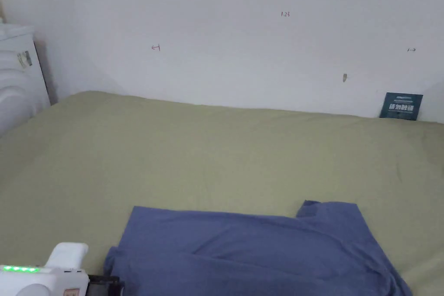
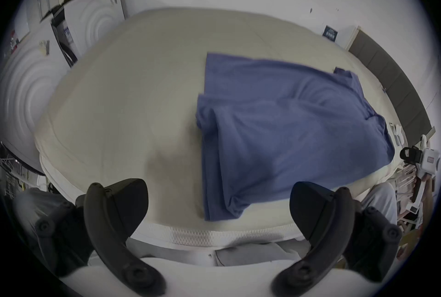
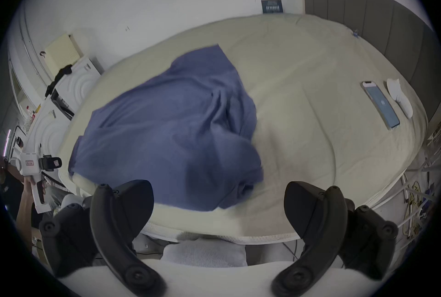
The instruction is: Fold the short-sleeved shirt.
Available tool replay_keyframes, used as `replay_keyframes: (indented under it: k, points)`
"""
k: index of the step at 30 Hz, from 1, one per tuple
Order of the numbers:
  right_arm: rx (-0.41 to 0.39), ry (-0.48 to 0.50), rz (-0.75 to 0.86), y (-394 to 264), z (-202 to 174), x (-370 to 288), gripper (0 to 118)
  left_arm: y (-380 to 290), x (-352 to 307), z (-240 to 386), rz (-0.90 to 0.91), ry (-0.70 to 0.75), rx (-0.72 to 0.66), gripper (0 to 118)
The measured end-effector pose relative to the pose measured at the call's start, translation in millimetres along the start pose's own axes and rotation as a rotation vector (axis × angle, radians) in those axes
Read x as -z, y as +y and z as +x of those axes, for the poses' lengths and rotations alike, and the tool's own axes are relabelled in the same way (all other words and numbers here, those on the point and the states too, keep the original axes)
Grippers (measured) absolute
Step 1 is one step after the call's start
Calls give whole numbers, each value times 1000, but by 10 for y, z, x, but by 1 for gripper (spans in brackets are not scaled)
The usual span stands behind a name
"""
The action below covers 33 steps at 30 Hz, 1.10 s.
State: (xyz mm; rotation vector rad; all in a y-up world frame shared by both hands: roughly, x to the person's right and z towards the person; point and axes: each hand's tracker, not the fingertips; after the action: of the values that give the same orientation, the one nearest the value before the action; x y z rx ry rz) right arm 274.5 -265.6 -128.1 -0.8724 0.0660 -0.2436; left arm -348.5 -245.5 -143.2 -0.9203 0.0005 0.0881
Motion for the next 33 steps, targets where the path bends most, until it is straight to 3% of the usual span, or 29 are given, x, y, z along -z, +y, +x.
replay_keyframes:
  k: [4, 6, 7, 8, 10, 11, 12, 13, 23, 24, 25, 26, 27, 33]
  points:
    - [-42, -17, 82, 218, -190, 118, 114, 242, -37, 109, 91, 3, -42, 118]
    - [-42, 1, 117, 335, -281, 114, 106, 380, -14, 163, 133, -1, -64, 106]
    - [-45, 8, 137, 408, -336, 145, 97, 455, 51, 178, 148, -1, -72, 94]
    - [-52, 25, 158, 474, -382, 184, 80, 528, 104, 191, 162, -13, -82, 77]
    - [-54, 60, 173, 630, -455, 258, 46, 694, 243, 197, 157, -76, -125, 63]
    - [-50, 50, 176, 705, -512, 339, 13, 789, 430, 140, 137, -86, -127, 45]
    - [-55, 31, 183, 768, -553, 405, 2, 856, 512, 161, 144, -70, -117, 11]
    - [-49, 34, 170, 853, -531, 532, 2, 925, 624, 201, 147, -23, -85, 0]
    - [-147, -32, 93, 1366, -544, 1400, 2, 1626, 1847, 119, -8, 140, 12, 1]
    - [-162, -36, 81, 1411, -509, 1477, 2, 1671, 1985, 85, -49, 143, 15, 19]
    - [-171, -48, 69, 1448, -492, 1545, 2, 1699, 2114, 48, -102, 125, 26, 54]
    - [-172, -55, 64, 1480, -457, 1606, 2, 1716, 2204, 26, -124, 119, 32, 101]
    - [-173, -56, 59, 1515, -415, 1661, 2, 1726, 2126, 116, -90, 124, 29, 116]
    - [-155, -59, 11, 1663, -245, 1915, 2, 1689, 2236, 174, -110, 145, 17, 115]
